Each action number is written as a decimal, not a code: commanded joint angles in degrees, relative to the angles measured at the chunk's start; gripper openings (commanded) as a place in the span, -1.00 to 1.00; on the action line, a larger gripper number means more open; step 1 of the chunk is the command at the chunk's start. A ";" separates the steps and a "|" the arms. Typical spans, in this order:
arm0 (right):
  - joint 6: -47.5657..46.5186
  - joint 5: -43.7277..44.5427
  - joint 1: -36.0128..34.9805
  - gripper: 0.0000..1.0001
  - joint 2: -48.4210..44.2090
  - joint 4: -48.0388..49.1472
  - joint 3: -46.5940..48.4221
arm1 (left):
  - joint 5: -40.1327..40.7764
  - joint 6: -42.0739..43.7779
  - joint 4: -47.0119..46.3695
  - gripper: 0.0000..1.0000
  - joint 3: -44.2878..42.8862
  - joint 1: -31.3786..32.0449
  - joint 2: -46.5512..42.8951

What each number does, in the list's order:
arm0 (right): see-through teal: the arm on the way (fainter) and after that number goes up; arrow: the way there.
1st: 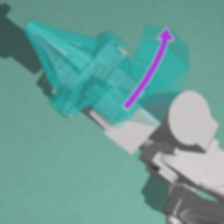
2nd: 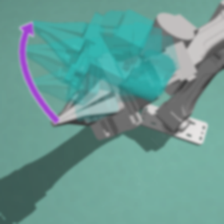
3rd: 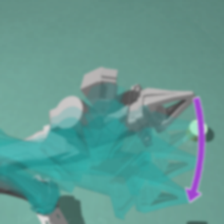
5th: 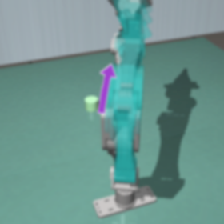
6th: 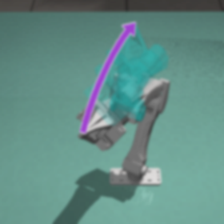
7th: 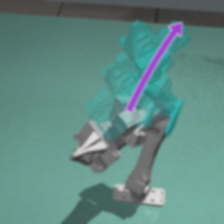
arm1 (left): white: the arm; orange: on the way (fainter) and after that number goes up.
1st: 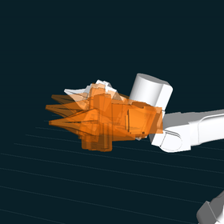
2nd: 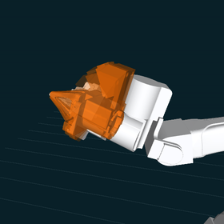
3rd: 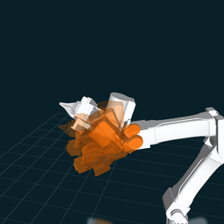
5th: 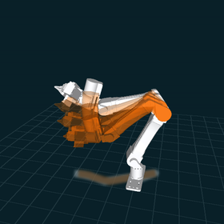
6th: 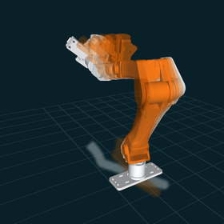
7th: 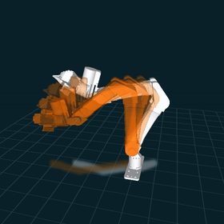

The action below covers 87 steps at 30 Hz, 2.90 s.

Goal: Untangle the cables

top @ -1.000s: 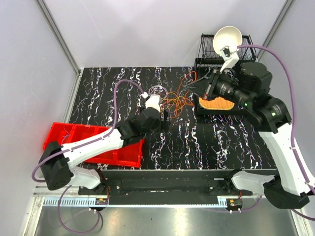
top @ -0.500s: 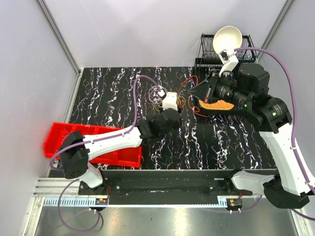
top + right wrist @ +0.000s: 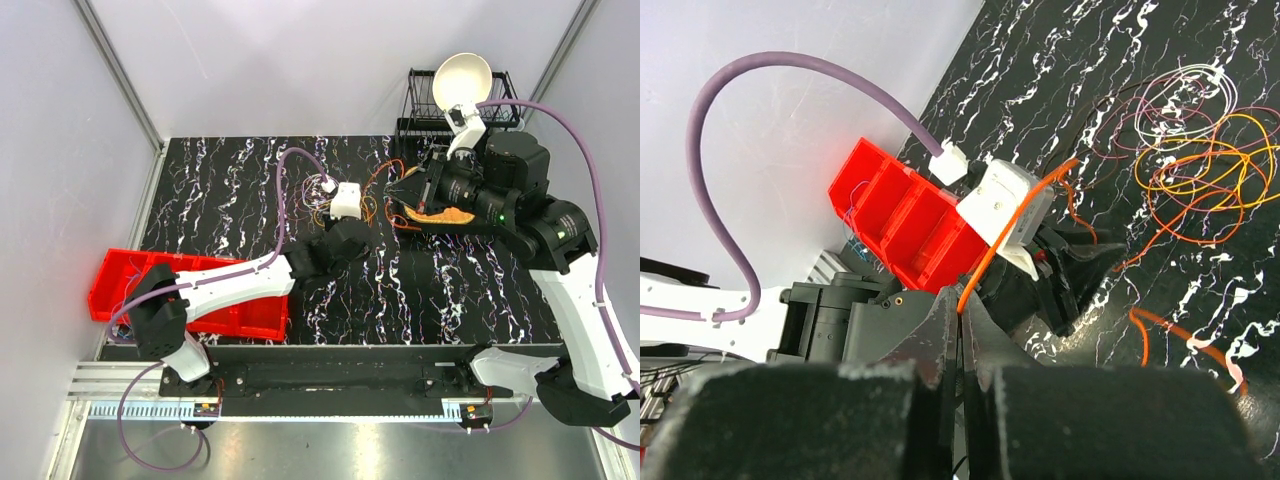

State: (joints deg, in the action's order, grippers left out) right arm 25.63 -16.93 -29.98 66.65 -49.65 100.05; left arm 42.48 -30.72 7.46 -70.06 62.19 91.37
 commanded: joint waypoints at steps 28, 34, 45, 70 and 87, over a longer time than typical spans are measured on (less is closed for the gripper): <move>6.63 -13.65 -3.24 -0.42 12.36 22.75 -20.24 | -5.83 18.42 15.92 -1.00 -31.64 0.91 -31.25; 6.54 -12.43 -3.33 0.33 10.69 22.93 -21.47 | 3.21 20.52 15.21 -1.00 -27.41 0.91 -35.73; 7.07 -9.09 -3.42 0.41 7.70 21.08 -25.34 | 14.11 29.91 15.21 -1.00 -27.58 0.91 -40.31; 6.98 -8.38 -3.33 0.40 7.35 20.91 -28.51 | 23.16 28.44 16.62 -1.00 -14.50 0.91 -49.88; 7.86 -9.44 -3.42 0.39 9.28 22.23 -29.21 | 33.27 25.64 21.44 -1.00 -4.29 0.91 -50.87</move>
State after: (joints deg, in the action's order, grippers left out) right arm 33.08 -26.11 -32.93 75.61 -29.63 71.07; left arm 71.68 -1.28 25.85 -75.48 63.11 37.58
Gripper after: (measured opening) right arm 0.694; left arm 0.009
